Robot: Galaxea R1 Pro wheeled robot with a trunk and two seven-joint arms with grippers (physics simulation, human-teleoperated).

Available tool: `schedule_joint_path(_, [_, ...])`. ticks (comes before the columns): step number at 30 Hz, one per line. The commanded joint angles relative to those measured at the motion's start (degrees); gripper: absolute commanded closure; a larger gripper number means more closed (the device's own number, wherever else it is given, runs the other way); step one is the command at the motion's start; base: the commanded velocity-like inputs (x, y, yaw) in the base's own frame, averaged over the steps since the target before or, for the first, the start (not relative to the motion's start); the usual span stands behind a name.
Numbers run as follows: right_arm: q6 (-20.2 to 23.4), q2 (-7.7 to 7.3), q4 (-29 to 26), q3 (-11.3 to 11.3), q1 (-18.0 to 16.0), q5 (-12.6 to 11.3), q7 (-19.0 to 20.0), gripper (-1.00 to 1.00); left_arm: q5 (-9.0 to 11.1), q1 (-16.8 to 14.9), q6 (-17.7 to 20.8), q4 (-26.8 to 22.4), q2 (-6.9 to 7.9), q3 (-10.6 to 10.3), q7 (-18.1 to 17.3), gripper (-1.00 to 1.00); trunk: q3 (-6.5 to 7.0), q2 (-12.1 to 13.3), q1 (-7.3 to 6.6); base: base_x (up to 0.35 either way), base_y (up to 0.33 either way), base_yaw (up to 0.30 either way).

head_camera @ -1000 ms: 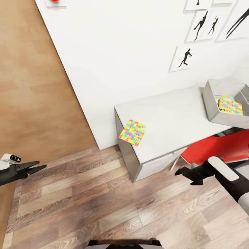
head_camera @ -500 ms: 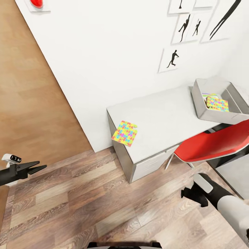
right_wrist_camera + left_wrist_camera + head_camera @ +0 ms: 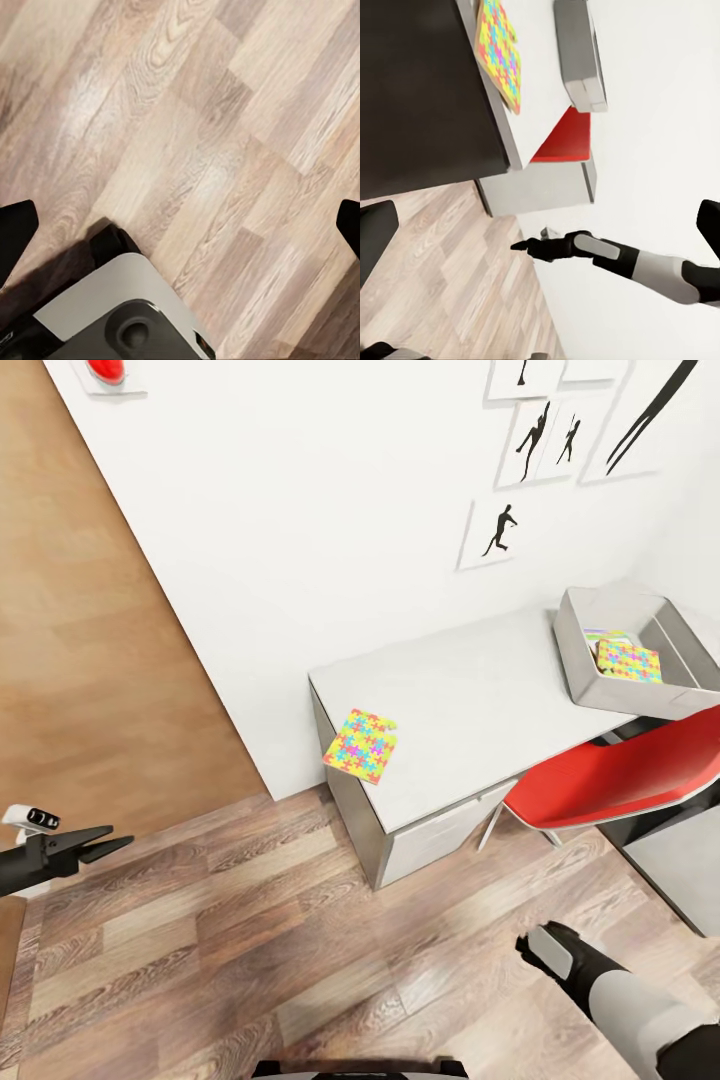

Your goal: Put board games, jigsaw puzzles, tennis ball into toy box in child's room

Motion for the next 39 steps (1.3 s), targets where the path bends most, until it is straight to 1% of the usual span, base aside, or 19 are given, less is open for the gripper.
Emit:
schedule_joint_path(1, [-1.93, 0.23, -0.09, 0.42, 0.87, -0.10, 0.22, -1.00, -0.01, -0.03, 0.07, 0.02, 0.03, 0.11, -0.20, -1.00, -0.08, -0.10, 0.03, 0.000, 0.000, 0.000])
schedule_joint_path(3, [-5.08, 0.57, -0.10, 0.42, 2.26, 0.00, 1.02, -1.00, -0.04, -0.03, -0.62, 0.21, 0.02, 0.28, -0.20, -1.00, -0.08, -0.10, 0.03, 0.000, 0.000, 0.000])
schedule_joint_path(6, [-7.67, 1.09, -0.13, 0.42, 3.57, 0.07, 1.79, -1.00, -0.03, -0.03, -1.23, 0.62, -0.01, 0.42, -0.20, -1.00, -0.08, -0.10, 0.03, 0.000, 0.000, 0.000])
schedule_joint_path(8, [-8.59, 1.41, -0.14, 0.42, 4.10, 0.09, 2.15, -1.00, -0.02, -0.03, -1.65, 0.80, -0.03, 0.50, -0.20, -1.00, -0.08, -0.10, 0.03, 0.000, 0.000, 0.000])
schedule_joint_path(10, [-9.07, 1.94, -0.14, 0.46, 4.37, 0.12, 2.57, -1.00, -0.02, -0.03, -2.26, 1.06, -0.03, 0.60, 0.77, -1.00, -0.08, -0.10, 0.03, 0.000, 0.000, 0.000])
schedule_joint_path(13, [-9.55, 3.36, -0.09, 0.44, 4.60, 0.37, 2.96, -1.00, 0.08, -0.03, -3.04, 1.61, -0.21, 0.74, 3.34, -1.00, -0.08, -0.10, 0.03, 0.000, 0.000, 0.000])
schedule_joint_path(14, [-9.68, 3.61, -0.09, 0.44, 4.63, 0.51, 3.00, -1.00, 0.11, -0.03, -3.15, 1.67, -0.30, 0.75, 3.92, -1.00, -0.08, -0.10, 0.03, 0.000, 0.000, 0.000])
schedule_joint_path(17, [-10.33, 4.34, -0.05, 0.43, 4.77, 1.63, 3.14, -1.00, 0.19, -0.03, -3.45, 1.82, -0.82, 1.00, 6.03, -1.00, -0.08, -0.10, 0.03, 0.000, 0.000, 0.000])
schedule_joint_path(19, [-10.51, 4.57, -0.06, 0.41, 4.95, 2.00, 3.46, -1.00, 0.22, -0.03, -3.76, 1.88, -1.62, 1.91, 7.95, -1.00, -0.08, -0.10, 0.03, 0.000, 0.000, 0.000])
schedule_joint_path(22, [-10.61, 4.90, -0.03, 0.38, 5.12, 2.16, 5.16, -1.00, 0.24, -0.03, -3.98, 1.91, -2.74, 3.71, 10.54, -1.00, -0.08, -0.10, 0.03, 0.000, 0.000, 0.000])
schedule_joint_path(25, [-10.67, 5.28, 0.00, 0.31, 5.26, 2.22, 7.22, -1.00, 0.24, -0.03, -4.12, 1.92, -3.37, 5.14, 12.30, -1.00, -0.08, -0.10, 0.03, 0.000, 0.000, 0.000])
schedule_joint_path(27, [-10.70, 5.25, 0.02, 0.23, 5.71, 2.12, 8.71, -1.00, 0.24, -0.05, -4.37, 1.92, -3.80, 5.77, 13.70, -1.00, -0.08, -0.10, 0.03, 0.000, 0.000, 0.000])
schedule_joint_path(29, [-10.70, 5.23, 0.00, 0.21, 6.37, 2.20, 9.53, -1.00, 0.24, -0.09, -4.83, 1.92, -4.16, 6.01, 14.74, -1.00, -0.08, -0.10, 0.03, 0.000, 0.000, 0.000])
schedule_joint_path(31, [-10.75, 5.34, -0.06, 0.18, 7.47, 2.34, 10.50, -1.00, 0.24, -0.28, -6.22, 1.92, -5.10, 6.22, 16.57, -1.00, -0.08, -0.10, 0.03, 0.000, 0.000, 0.000])
schedule_joint_path(32, [-10.81, 5.42, -0.09, 0.17, 8.04, 2.39, 10.87, -1.00, 0.26, -0.43, -7.42, 1.92, -5.90, 6.28, 17.95, -1.00, -0.08, -0.10, 0.03, 0.000, 0.000, 0.000])
schedule_joint_path(33, [-10.82, 5.45, -0.10, 0.17, 8.24, 2.41, 11.00, -1.00, 0.27, -0.51, -8.02, 1.92, -6.31, 6.30, 18.64, -1.00, -0.08, -0.10, 0.03, 0.000, 0.000, 0.000])
schedule_joint_path(36, [-10.94, 5.43, -0.17, 0.16, 8.87, 2.47, 11.40, -1.00, 0.32, -0.99, -10.29, 1.89, -8.54, 6.31, 22.31, -1.00, -0.08, -0.10, 0.03, 0.000, 0.000, 0.000])
schedule_joint_path(37, [-10.96, 5.37, -0.19, 0.16, 8.97, 2.44, 11.45, -1.00, 0.32, -1.23, -10.54, 1.87, -9.04, 6.29, 23.07, -1.00, -0.08, -0.10, 0.03, 0.000, 0.000, 0.000])
schedule_joint_path(39, [-10.97, 5.25, -0.21, 0.12, 9.05, 2.35, 11.49, -1.00, 0.33, -1.50, -10.63, 1.82, -9.54, 6.29, 23.74, -1.00, -0.08, -0.10, 0.03, 0.000, 0.000, 0.000])
